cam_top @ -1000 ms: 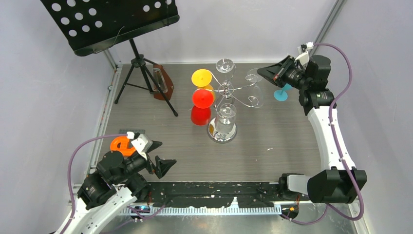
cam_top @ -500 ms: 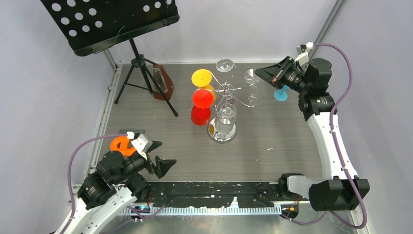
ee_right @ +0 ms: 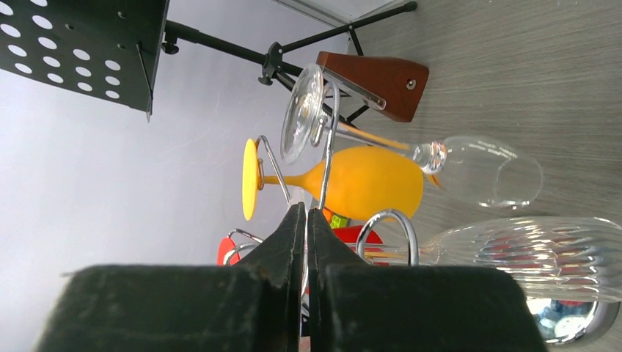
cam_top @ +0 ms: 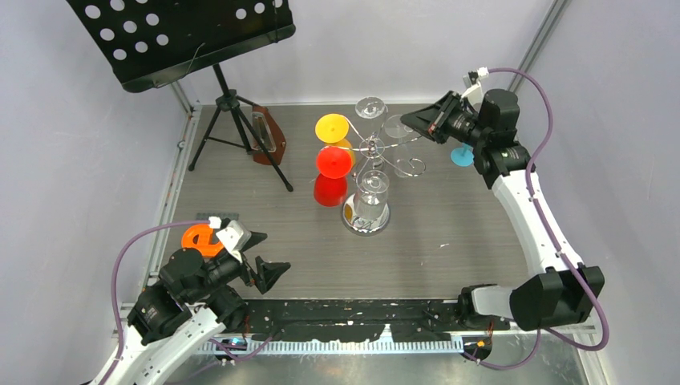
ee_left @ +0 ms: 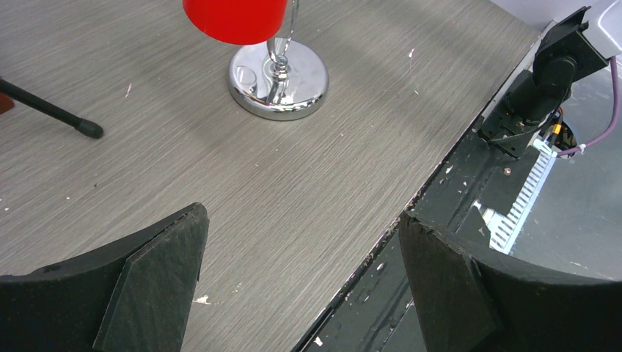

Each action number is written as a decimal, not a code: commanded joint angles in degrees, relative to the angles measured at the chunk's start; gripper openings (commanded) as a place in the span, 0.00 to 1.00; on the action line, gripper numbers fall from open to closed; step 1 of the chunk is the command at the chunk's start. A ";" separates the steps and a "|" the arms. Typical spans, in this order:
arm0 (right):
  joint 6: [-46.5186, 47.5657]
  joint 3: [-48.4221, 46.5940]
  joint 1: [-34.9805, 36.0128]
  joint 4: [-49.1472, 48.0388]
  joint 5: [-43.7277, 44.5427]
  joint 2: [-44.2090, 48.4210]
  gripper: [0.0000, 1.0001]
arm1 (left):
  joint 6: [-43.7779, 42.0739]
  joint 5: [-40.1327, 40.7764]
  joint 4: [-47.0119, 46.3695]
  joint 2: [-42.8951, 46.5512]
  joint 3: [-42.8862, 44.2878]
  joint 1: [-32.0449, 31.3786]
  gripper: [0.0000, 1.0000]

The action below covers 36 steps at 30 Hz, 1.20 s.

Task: Take the wine glass off the wine glass rack
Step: Pick up the wine glass from the wine rack, then place the wine glass at the center of the board.

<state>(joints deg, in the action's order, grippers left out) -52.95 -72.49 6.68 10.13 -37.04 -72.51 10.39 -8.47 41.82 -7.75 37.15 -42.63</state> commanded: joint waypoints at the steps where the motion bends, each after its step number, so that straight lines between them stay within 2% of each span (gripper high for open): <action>1: -0.95 -4.43 0.38 -4.52 1.63 -0.89 0.06 | 0.36 0.90 -1.48 -0.34 -0.31 0.00 0.99; 12: -2.31 -8.97 0.29 -4.91 5.83 -5.28 0.06 | 0.33 0.71 -1.57 -0.31 -0.33 0.00 0.99; 19: -2.85 -10.41 -2.15 -4.69 6.80 -6.27 0.06 | 0.29 0.81 -1.58 -0.28 -0.36 0.00 0.99; 28: -2.78 -7.22 -9.28 -4.77 4.90 -1.39 0.06 | 0.40 0.76 -1.56 -0.55 -0.37 0.00 0.99; 36: 0.54 -0.65 -11.67 -1.94 4.01 6.40 0.06 | 0.39 0.00 -1.84 -1.38 -0.45 -0.02 0.99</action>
<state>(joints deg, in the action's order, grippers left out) -54.74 -76.20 -4.49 8.84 -31.83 -71.44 10.39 -8.14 41.82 -7.90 37.15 -42.63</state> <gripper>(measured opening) 0.067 0.992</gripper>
